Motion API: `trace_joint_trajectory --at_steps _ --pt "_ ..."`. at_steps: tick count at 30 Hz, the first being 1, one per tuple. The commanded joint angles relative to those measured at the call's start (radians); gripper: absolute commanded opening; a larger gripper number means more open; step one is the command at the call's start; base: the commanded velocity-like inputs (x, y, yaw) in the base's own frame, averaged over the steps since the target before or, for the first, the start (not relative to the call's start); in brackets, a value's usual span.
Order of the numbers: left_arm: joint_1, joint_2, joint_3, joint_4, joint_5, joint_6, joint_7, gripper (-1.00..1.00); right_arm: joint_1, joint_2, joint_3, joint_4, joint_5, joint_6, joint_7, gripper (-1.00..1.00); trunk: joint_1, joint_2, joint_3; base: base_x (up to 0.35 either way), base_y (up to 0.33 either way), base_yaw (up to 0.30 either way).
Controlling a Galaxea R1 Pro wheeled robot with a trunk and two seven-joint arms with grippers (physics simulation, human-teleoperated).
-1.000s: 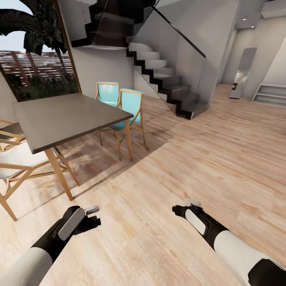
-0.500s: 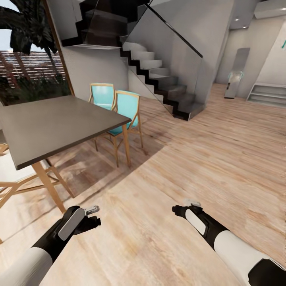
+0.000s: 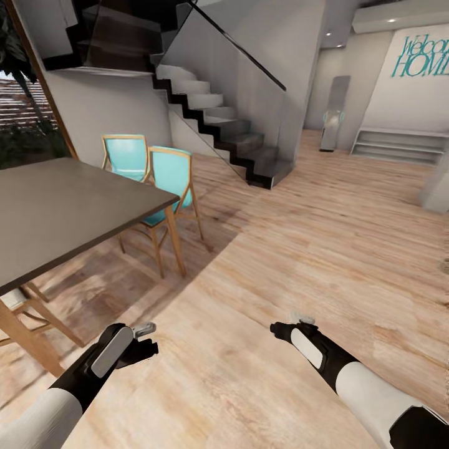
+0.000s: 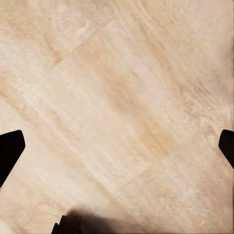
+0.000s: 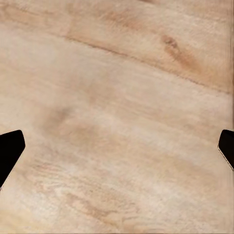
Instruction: Place each of the two pumpkins and all three candles from the living room inside a cabinet in the living room (use any cabinet), then make sure every cabinet is closed, and position the cauldron so it is next to a table in the living room.
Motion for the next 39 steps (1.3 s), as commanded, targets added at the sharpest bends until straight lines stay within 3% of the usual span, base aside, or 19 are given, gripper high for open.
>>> trace_joint_trajectory --at_steps 1,39 --pt "0.000 0.001 -0.004 -0.002 0.011 0.000 0.010 1.00 -0.001 -0.001 0.008 -0.002 -0.008 0.002 -0.008 1.00 0.000 0.000 -0.001 0.309 0.104 -0.284" --pt "0.000 0.001 -0.004 -0.002 0.010 -0.002 0.010 1.00 -0.001 -0.001 0.008 -0.002 -0.008 0.002 -0.008 1.00 0.000 0.000 -0.001 0.313 0.014 -0.284"
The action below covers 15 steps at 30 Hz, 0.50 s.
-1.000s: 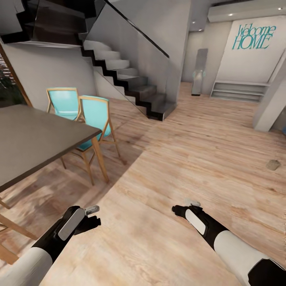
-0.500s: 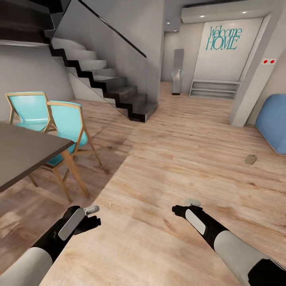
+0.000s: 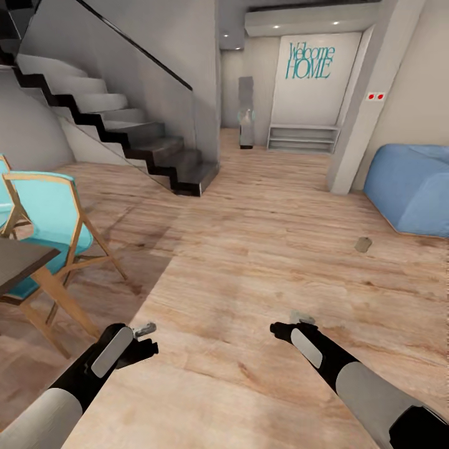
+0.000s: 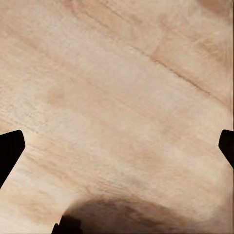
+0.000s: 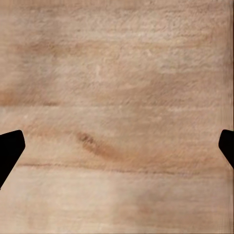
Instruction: Place each of the two pumpkins and all three candles from the living room inside a cabinet in the living room (use any cabinet), then make sure every cabinet is closed, and position the cauldron so it is next to a table in the living room.
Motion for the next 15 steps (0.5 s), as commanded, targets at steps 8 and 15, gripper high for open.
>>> trace_joint_trajectory --at_steps 8,15 --pt "-0.001 0.001 -0.004 -0.002 0.010 0.000 0.010 1.00 -0.001 -0.001 0.008 -0.002 -0.008 0.002 -0.008 1.00 0.000 0.000 -0.001 0.314 0.000 -0.284" --pt "-0.001 0.001 -0.004 -0.002 0.011 0.000 0.010 1.00 -0.001 -0.001 0.008 0.004 -0.008 0.002 -0.008 1.00 0.000 0.000 -0.001 0.314 0.000 -0.284"
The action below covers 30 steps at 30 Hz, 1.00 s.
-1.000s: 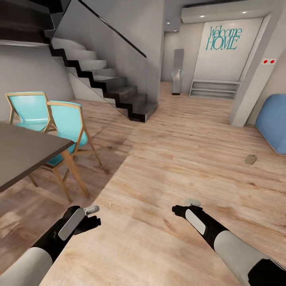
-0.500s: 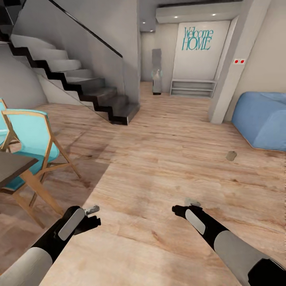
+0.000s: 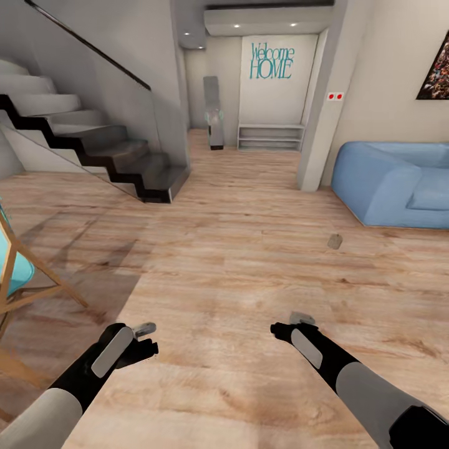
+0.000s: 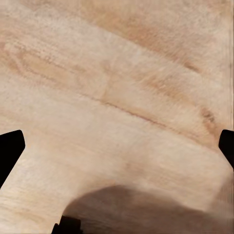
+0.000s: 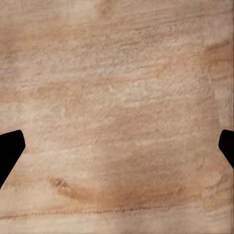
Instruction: Place each of the two pumpkins and all three candles from the living room inside a cabinet in the living room (use any cabinet), then make sure every cabinet is closed, and position the cauldron so it is next to a table in the living room.
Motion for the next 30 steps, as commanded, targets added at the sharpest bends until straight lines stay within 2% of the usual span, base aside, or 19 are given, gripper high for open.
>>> trace_joint_trajectory --at_steps 1,25,30 --pt "-0.001 0.001 -0.004 -0.002 0.010 0.000 0.010 1.00 -0.001 -0.001 0.008 -0.002 -0.008 0.002 -0.008 1.00 0.000 0.000 -0.001 0.314 0.000 -0.284" --pt "-0.001 0.001 -0.004 -0.002 0.010 0.000 0.010 1.00 -0.001 -0.002 0.009 -0.002 0.003 0.001 -0.008 1.00 0.000 0.000 -0.012 0.319 0.000 -0.274" --pt "-0.001 0.001 -0.004 -0.002 0.010 0.000 0.010 1.00 -0.001 -0.003 0.010 -0.002 0.005 -0.019 -0.008 1.00 0.000 0.000 -0.014 0.335 0.000 -0.273"
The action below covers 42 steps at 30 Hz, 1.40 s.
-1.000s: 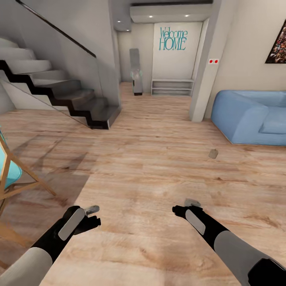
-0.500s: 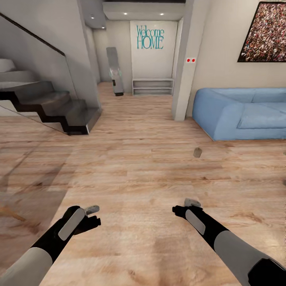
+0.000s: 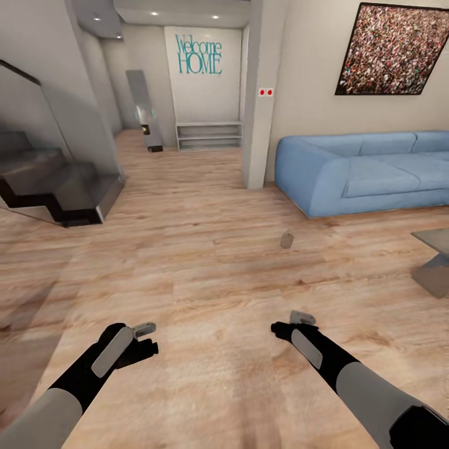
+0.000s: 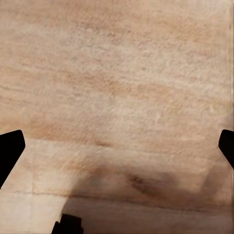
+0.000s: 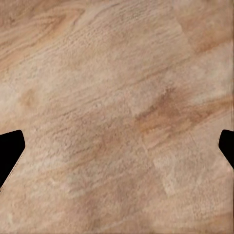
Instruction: Place each of the two pumpkins and all three candles from the living room inside a cabinet in the living room (use any cabinet), then make sure every cabinet is closed, and position the cauldron so it is next to a table in the living room.
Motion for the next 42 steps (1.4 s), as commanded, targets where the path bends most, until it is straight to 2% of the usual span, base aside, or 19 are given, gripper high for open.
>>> trace_joint_trajectory --at_steps 1,23,42 --pt "-0.001 0.001 -0.004 -0.002 0.011 0.000 0.010 1.00 -0.001 -0.001 0.009 -0.002 -0.007 -0.004 -0.008 1.00 0.000 0.000 -0.001 0.335 0.000 -0.273" --pt "-0.001 0.001 -0.004 -0.002 0.010 0.000 0.010 1.00 -0.001 -0.001 0.014 -0.002 -0.005 -0.015 -0.008 1.00 0.000 0.000 -0.023 0.335 0.046 -0.222" --pt "-0.001 0.004 -0.003 0.000 0.010 0.000 0.009 1.00 -0.001 -0.001 0.014 -0.003 -0.004 -0.015 -0.008 1.00 0.000 0.000 -0.046 0.328 -0.008 -0.199"
